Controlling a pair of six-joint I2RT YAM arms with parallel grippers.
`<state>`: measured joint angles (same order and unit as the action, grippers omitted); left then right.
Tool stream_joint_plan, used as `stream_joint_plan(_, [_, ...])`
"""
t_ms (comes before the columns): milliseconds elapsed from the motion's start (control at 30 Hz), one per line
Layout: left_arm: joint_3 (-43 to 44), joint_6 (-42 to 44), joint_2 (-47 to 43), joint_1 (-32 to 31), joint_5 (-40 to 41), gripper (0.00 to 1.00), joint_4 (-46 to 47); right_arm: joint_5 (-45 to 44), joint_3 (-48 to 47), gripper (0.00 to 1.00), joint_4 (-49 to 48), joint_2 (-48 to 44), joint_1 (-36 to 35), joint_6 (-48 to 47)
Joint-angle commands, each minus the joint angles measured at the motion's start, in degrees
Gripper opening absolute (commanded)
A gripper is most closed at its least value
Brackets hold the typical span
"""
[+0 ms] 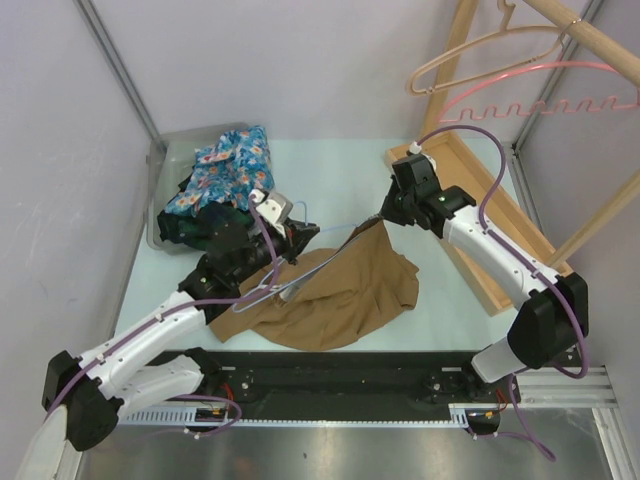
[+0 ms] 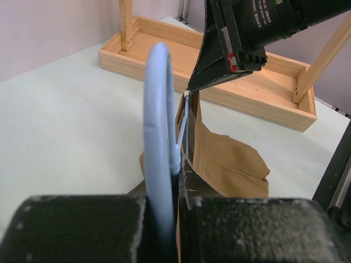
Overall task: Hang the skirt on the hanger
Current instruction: Place skirt on hanger
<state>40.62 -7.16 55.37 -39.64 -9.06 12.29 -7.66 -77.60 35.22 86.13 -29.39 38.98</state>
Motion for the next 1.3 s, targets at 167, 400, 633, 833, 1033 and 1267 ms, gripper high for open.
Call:
stream_joint_plan(167, [-0.54, -1.46, -2.64, -0.26, 1.59, 0.0, 3.61, -1.83, -2.38, 0.0, -1.39, -2.1, 1.0, 1.62])
stream_joint_plan(400, [-0.98, -1.72, -3.17, -0.27, 2.03, 0.0, 3.61, -2.71, -2.29, 0.0, -0.95, -1.93, 1.7, 2.68])
stream_joint_plan(633, [-0.63, -1.72, -1.76, -0.26, 1.5, 0.0, 3.7, -2.97, -2.29, 0.0, -1.47, -2.37, 2.4, 3.73])
stream_joint_plan(833, [-0.54, -1.98, -0.71, -0.26, 0.27, 0.0, 4.05, -1.83, -2.29, 0.0, -2.96, -2.54, 2.84, 4.43])
stream_joint_plan(1033, [-0.54, -2.86, 0.35, -0.26, 0.0, 0.0, 5.9, -0.34, -2.29, 0.0, -3.85, -2.19, 3.11, 4.35])
stream_joint_plan(1267, [-0.19, -4.27, 1.84, -0.27, 1.59, 0.0, 9.15, 1.25, -2.03, 0.0, -3.67, -1.49, 2.41, 4.0])
